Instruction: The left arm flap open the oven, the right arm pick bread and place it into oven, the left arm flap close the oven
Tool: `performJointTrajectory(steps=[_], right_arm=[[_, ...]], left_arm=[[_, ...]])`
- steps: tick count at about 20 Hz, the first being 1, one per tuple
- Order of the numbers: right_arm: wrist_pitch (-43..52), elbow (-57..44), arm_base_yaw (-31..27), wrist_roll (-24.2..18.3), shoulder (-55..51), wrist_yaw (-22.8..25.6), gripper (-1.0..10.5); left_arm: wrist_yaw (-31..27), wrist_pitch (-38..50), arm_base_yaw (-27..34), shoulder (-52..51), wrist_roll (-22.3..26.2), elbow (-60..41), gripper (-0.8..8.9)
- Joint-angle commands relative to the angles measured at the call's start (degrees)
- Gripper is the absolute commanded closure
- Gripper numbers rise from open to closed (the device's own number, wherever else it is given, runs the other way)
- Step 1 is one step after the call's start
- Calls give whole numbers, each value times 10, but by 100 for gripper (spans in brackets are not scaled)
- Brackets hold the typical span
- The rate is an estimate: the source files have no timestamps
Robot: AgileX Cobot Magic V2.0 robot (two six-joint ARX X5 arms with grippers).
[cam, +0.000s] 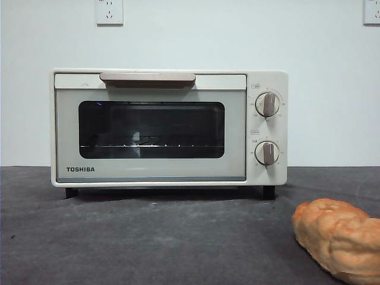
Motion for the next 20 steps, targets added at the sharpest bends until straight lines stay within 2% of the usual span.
performJointTrajectory(steps=[1, 5, 10, 20], right_arm=[[7, 37, -1, 9, 3, 2, 935], [-22, 102, -1, 7, 30, 2, 935], [-96, 193, -1, -25, 97, -7, 935], [-315, 381, 0, -135, 271, -106, 935]], left_arm=[[2, -4, 1, 12, -10, 47, 796], [5, -39, 1, 47, 3, 113, 796], [41, -102, 1, 112, 64, 204, 797], [135, -263, 0, 262, 192, 365, 797]])
